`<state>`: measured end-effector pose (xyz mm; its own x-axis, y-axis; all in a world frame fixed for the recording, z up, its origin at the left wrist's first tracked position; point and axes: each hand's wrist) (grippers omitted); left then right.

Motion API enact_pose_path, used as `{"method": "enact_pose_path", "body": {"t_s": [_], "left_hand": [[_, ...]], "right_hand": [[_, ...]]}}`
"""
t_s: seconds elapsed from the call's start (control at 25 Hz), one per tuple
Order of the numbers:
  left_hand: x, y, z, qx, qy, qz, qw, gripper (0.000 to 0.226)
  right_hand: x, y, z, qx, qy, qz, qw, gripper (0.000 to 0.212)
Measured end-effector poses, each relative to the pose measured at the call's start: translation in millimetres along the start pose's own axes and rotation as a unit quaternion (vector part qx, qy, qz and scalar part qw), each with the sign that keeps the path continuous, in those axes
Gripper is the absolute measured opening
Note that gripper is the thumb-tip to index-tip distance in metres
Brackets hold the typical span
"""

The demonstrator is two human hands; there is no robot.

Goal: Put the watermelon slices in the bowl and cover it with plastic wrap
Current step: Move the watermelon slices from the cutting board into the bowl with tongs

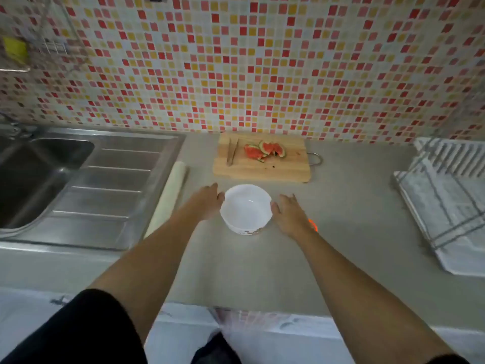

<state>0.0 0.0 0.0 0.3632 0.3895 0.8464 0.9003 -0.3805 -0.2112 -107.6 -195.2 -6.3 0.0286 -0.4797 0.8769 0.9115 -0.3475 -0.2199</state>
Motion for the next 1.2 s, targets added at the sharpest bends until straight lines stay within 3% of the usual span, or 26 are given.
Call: {"method": "enact_pose_path", "body": {"t_s": [0.16, 0.28, 0.48, 0.72, 0.84, 1.12, 1.2], "left_hand": [[-29.6, 11.9, 7.0, 0.033, -0.048, 0.008, 0.998, 0.038], [-39.3, 33.2, 7.8, 0.017, -0.067, -0.019, 0.997, 0.032], [-42.7, 62.7, 5.8, -0.01, -0.104, -0.033, 0.994, 0.032], [-42.6, 70.7, 10.6, -0.05, -0.109, -0.09, 0.989, 0.03], [-21.9, 110.2, 5.4, -0.024, -0.102, -0.131, 0.986, 0.034], [-21.4, 190.6, -18.0, 0.064, -0.02, -0.086, 0.994, 0.046], [-25.1, 196.5, -24.8, 0.09, -0.06, -0.088, 0.99, 0.037]], "right_hand": [[-24.0, 8.0, 8.9, -0.064, 0.122, 0.026, 0.99, 0.039], [-31.8, 28.3, 16.3, -0.108, 0.174, -0.008, 0.979, 0.035], [-26.6, 59.4, 21.0, -0.127, 0.144, -0.049, 0.98, 0.034], [-29.2, 71.9, 12.0, -0.145, 0.129, -0.026, 0.981, 0.036], [-30.7, 75.2, 9.1, -0.142, 0.107, -0.026, 0.984, 0.036], [-34.7, 81.6, 0.9, -0.125, 0.037, -0.021, 0.991, 0.03], [-36.2, 84.3, -0.6, -0.124, 0.02, -0.027, 0.992, 0.03]]}}
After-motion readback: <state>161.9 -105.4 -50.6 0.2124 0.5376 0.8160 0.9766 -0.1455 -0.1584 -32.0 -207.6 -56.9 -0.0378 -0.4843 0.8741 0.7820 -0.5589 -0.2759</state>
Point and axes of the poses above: each hand's wrist, its own y-axis towards the middle knuckle, its own x-axis out of the back of the hand, z = x × y, and after that the axes turned 7 degrees about -y, right-handed
